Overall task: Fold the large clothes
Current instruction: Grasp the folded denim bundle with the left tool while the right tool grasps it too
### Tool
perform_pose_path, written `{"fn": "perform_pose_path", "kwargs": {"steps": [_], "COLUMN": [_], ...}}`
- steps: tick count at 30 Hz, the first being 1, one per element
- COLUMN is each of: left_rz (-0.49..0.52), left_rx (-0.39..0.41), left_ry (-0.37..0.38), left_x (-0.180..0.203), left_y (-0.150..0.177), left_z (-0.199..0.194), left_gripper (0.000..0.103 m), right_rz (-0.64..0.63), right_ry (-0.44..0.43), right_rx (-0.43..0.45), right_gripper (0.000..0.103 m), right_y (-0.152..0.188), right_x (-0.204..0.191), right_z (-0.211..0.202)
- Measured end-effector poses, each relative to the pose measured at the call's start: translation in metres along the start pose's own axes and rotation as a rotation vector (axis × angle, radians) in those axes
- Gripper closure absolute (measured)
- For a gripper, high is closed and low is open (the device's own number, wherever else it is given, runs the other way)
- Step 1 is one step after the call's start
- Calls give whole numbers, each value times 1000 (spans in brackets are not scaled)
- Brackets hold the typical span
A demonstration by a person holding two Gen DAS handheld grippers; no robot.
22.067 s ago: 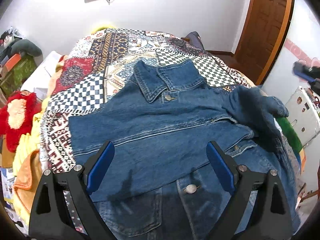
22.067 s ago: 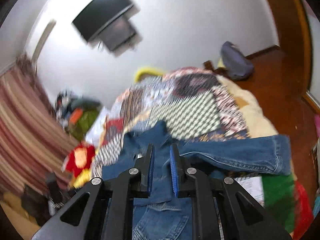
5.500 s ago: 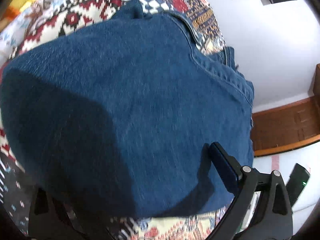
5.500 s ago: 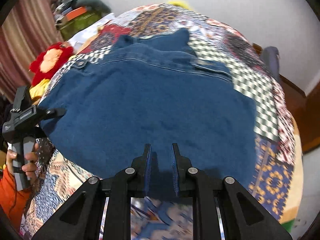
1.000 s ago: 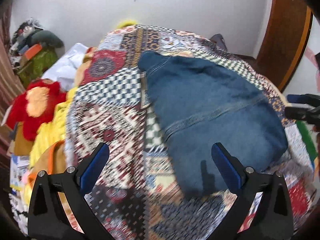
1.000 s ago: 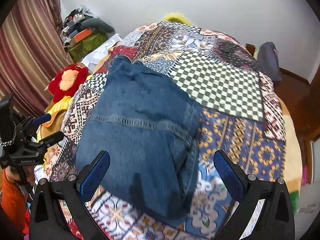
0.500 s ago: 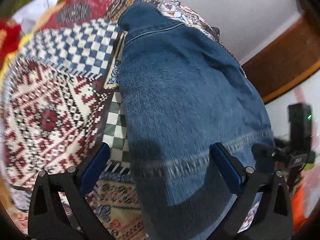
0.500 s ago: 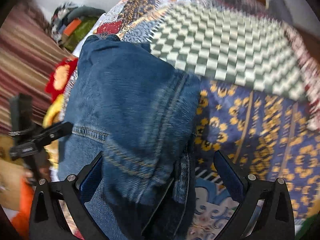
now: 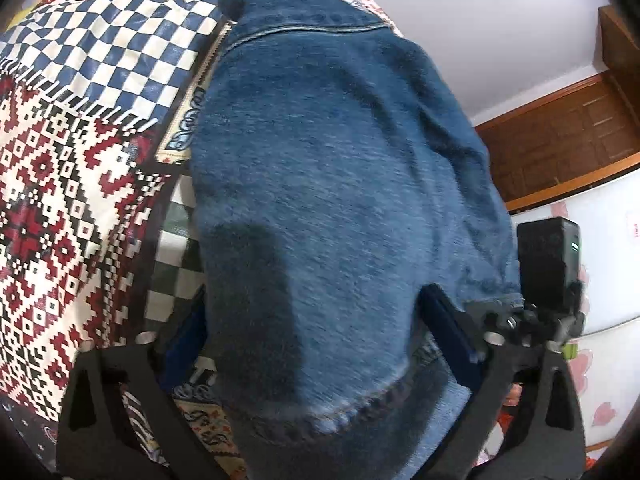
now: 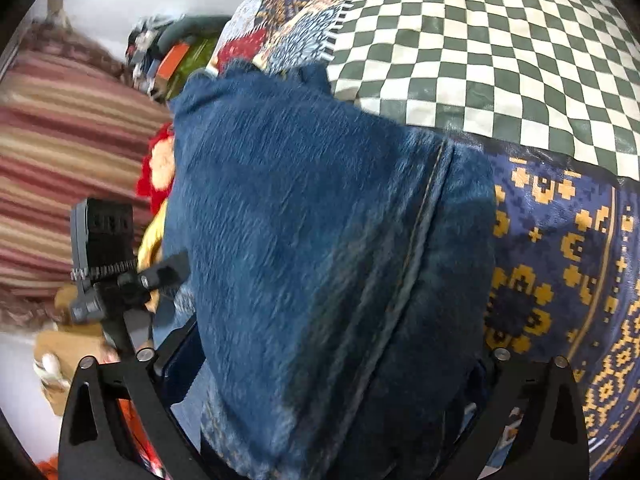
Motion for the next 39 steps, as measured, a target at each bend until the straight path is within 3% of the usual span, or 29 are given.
{"fn": "perform_pose_path", "kwargs": {"steps": [6, 12, 21, 28, 33, 39], "left_rz": [52, 171, 311, 363, 326, 193], "left_rx": [3, 39, 169, 277, 305, 279], "left_ry": [-24, -38, -55, -83, -122, -163], "left_x": [16, 52, 107, 120, 92, 19], "left_y": [4, 9, 3, 2, 0, 10], "left_z": [-16, -44, -128, -203, -240, -246], "left_gripper": [31, 44, 46, 46, 46, 46], "right_rz": [9, -50, -147, -232, -265, -263], "right_ry": [-42, -11, 7, -4, -16, -36], "right_rx": [-2, 63, 177, 267, 254, 134], "right_gripper": [38, 56, 58, 58, 58, 58], "right_y": [1, 4, 3, 5, 4, 13], "right_x": [-8, -35, -112, -183, -229, -249], "right_z": [-7, -34, -93, -125, -102, -28]}}
Point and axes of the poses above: each gripper's, at about its wrist camera, not at the fingertips, and z roughly the way its jaws point, x to its right, y to its underside, the point moved 8 cm from there along z, roughly the way its jaws point, and after that the axes turned 14 degrees about y, right-handed, at the moved point
